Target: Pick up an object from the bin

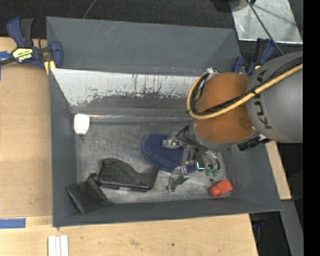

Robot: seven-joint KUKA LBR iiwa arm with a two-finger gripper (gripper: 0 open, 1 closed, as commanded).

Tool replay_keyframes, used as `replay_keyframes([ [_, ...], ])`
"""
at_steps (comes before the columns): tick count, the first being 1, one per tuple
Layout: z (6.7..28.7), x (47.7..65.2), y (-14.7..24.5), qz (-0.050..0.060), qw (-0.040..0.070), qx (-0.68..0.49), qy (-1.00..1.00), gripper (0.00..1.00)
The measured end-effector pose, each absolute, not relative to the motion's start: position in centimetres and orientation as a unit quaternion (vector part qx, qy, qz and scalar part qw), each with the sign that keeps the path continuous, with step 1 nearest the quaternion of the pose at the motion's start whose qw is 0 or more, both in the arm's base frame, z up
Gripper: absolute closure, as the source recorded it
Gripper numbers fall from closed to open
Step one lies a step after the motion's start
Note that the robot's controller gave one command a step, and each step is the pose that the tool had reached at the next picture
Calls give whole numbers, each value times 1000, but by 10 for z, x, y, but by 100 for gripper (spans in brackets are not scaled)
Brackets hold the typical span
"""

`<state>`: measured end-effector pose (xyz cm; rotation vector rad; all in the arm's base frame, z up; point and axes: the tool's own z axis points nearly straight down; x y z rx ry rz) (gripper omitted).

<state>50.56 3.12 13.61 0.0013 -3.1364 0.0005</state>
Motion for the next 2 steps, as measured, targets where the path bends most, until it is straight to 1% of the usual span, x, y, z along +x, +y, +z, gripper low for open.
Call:
replay_keyframes([
  [1,76,535,23,-3,-7,-48,-999,0],
  [2,82,542,22,-3,-22,-50,-999,100],
])
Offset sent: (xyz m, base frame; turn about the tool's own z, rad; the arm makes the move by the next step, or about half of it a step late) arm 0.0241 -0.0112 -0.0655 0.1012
